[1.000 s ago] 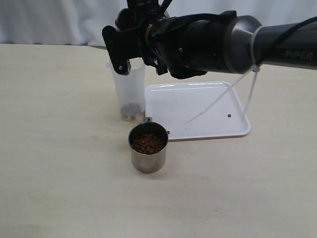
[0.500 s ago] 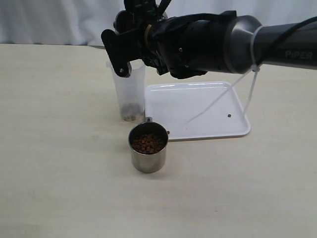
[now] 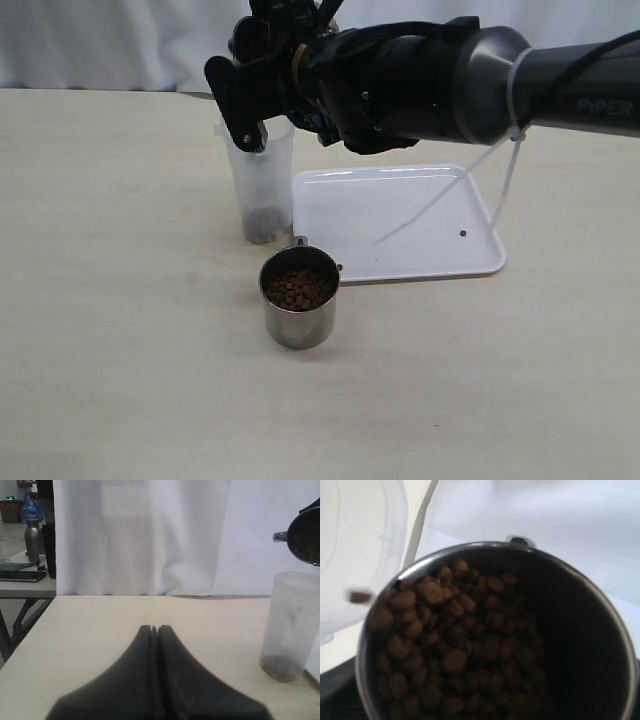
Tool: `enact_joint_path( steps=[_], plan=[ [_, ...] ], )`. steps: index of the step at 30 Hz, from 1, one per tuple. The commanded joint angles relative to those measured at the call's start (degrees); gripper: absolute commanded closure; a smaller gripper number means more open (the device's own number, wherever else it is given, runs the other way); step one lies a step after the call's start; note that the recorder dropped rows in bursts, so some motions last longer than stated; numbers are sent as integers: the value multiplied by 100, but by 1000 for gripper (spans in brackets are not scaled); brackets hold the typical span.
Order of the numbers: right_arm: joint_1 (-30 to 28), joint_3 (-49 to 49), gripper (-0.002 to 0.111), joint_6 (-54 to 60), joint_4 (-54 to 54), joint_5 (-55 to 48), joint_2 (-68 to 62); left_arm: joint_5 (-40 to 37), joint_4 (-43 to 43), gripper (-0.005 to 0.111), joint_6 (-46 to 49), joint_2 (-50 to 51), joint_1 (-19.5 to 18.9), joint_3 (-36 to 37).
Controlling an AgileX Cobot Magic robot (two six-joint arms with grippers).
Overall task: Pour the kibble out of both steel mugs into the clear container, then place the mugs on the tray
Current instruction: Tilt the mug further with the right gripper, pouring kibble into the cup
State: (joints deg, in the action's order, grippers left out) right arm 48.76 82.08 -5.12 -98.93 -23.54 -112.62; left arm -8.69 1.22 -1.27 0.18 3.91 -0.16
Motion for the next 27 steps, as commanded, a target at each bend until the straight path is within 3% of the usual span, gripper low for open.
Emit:
enact_joint_path(
  steps=[1,27],
  plan=[
    [-29,62,103,52,-102,-32,50,47,-29,107,-12,-18,-13,16],
    [-89,124,103,312,-102,116,39,47,-29,107,-12,-18,-13,16]
  ],
)
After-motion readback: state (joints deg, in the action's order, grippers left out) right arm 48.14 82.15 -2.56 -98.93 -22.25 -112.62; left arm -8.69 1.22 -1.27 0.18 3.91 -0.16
